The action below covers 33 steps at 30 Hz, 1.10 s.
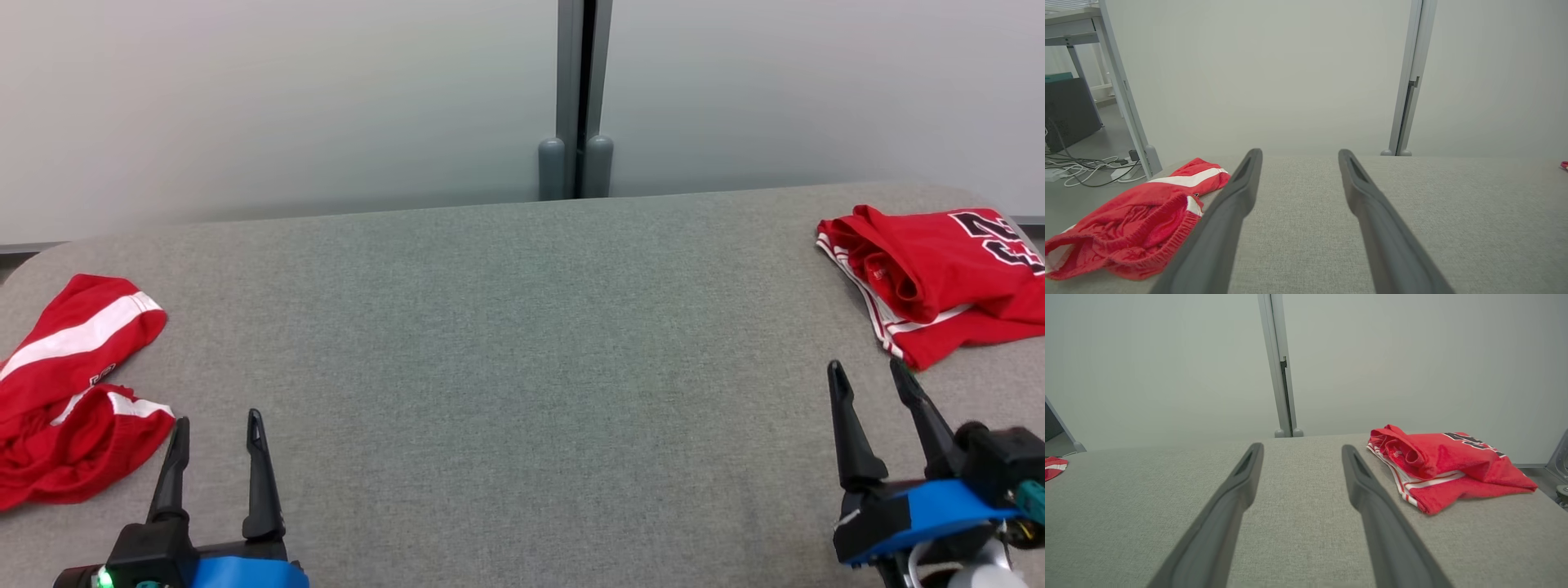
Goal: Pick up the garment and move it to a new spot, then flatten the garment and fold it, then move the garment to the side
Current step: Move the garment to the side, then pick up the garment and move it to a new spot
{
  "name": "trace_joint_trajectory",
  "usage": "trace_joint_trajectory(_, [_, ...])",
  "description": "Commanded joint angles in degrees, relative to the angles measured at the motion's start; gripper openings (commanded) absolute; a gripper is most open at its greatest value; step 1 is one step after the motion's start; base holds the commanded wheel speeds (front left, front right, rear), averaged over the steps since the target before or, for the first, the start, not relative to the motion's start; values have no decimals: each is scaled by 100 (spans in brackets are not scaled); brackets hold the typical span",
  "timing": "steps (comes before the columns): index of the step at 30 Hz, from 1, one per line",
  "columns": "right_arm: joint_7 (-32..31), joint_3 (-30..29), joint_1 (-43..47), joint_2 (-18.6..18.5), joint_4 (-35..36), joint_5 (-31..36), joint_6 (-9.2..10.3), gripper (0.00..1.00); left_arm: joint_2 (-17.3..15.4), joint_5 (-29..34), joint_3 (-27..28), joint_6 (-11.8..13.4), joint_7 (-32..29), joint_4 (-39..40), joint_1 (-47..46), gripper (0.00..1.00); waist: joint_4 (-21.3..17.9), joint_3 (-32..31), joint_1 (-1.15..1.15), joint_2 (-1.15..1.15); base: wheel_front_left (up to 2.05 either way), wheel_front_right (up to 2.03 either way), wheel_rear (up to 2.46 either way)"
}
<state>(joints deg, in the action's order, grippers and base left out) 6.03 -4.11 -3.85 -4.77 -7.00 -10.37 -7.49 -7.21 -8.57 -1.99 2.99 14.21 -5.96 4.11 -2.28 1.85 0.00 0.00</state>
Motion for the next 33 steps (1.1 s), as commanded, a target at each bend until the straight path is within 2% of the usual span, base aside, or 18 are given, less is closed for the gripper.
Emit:
trace_joint_trajectory(1, [-24, -16, 115, 37, 88, 29, -1, 100, -37, -2, 30, 14, -17, 13, 9, 100, 11, 2, 0, 0, 0, 0, 0])
trace_joint_trajectory(9, [-374, -112, 821, 184, 990, 98, -1, 100, -84, -46, 12, 63, -98, 73, 36, 100, 86, -5, 0, 0, 0, 0, 0])
trace_joint_trajectory(26, [-450, -65, 1006, 193, 985, -16, -1, 100, -143, -107, -57, 110, -148, 45, 7, 100, 163, 38, 0, 0, 0, 0, 0])
trace_joint_trajectory(33, [-422, 49, 952, 191, 949, -21, -1, 100, -194, -146, -56, 141, -175, 65, -49, 100, 369, 68, 0, 0, 0, 0, 0])
